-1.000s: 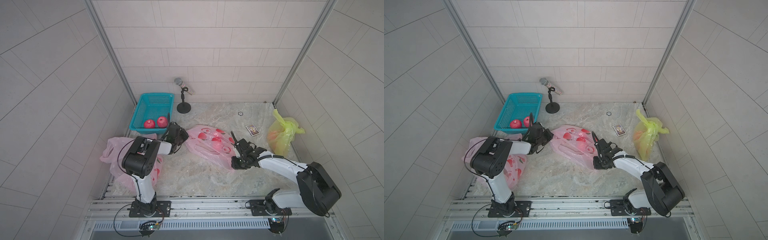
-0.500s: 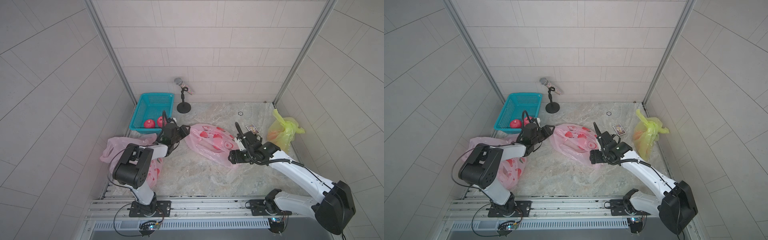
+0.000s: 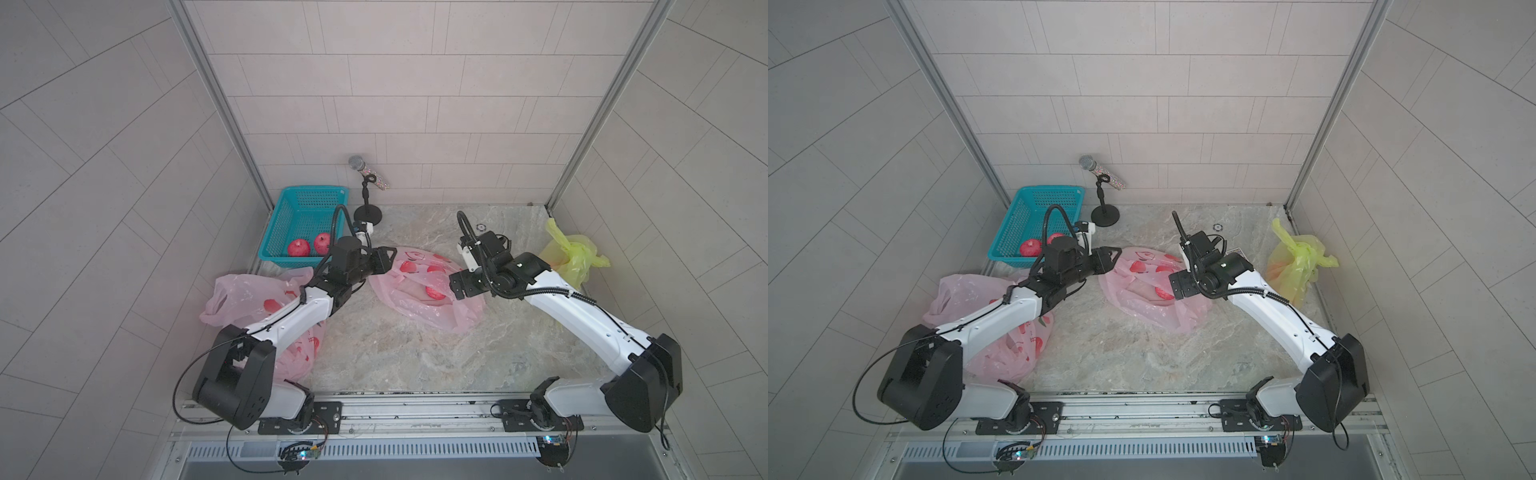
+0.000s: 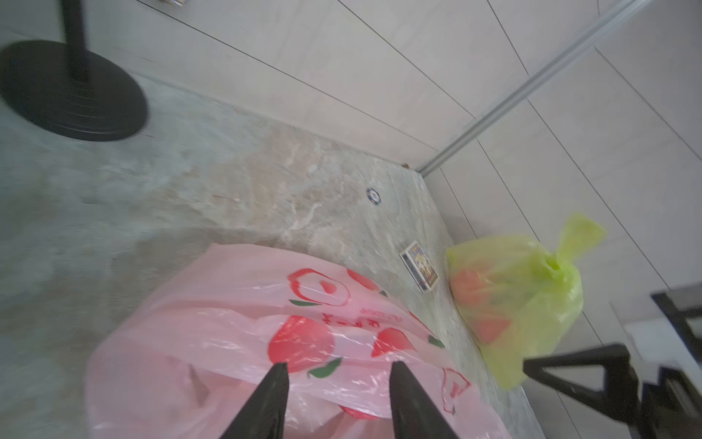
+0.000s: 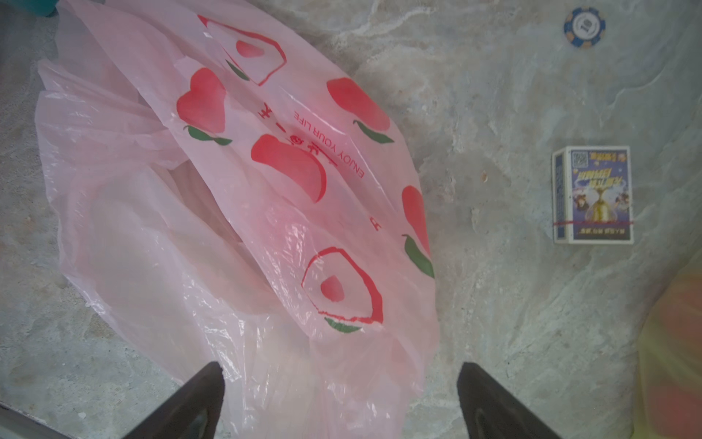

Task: Untie the knot of a plastic bag & take out the apple
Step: Adjust the plastic bag at the center of the board.

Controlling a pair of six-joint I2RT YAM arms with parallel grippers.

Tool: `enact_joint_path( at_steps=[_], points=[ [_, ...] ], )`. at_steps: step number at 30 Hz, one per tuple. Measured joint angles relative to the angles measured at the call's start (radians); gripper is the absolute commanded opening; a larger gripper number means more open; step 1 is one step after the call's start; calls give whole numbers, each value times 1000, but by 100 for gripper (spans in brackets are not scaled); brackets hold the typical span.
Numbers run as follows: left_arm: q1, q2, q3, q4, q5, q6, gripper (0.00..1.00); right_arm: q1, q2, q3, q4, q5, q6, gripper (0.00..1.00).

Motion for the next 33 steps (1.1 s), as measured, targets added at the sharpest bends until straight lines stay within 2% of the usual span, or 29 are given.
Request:
enact_joint_path(
  at_steps=[4, 7, 14, 17, 19, 21, 22, 24, 25, 28, 33],
  points=[
    [-99, 107, 34, -18, 34, 43, 34, 4, 82, 31, -1, -7, -64, 99],
    [-139, 164, 32, -48, 45, 60, 30, 14, 129, 27, 1, -14, -94, 99],
    [-166, 189, 29, -64, 49, 92, 23, 59, 190, 21, 11, 33, -123, 98],
    [-171, 221, 29, -65, 53, 104, 23, 61, 220, 20, 29, 94, -120, 91],
    [-173, 249, 27, -69, 53, 112, 22, 54, 238, 23, 37, 127, -114, 84],
    [-178, 264, 14, -78, 53, 121, 23, 40, 256, 33, 40, 146, -114, 69],
    [-180, 264, 5, -85, 53, 127, 22, 33, 261, 40, 41, 148, -115, 56],
    [-186, 264, -8, -92, 53, 140, 22, 14, 264, 56, 43, 143, -102, 18],
    [-188, 264, -13, -96, 53, 149, 22, 6, 264, 64, 43, 137, -94, 11],
    [-194, 264, -14, -109, 52, 180, 21, -32, 265, 98, 47, 103, -58, 5],
    [-210, 264, -14, -140, 41, 250, 20, -144, 290, 121, 100, 11, 24, 3]
  ],
)
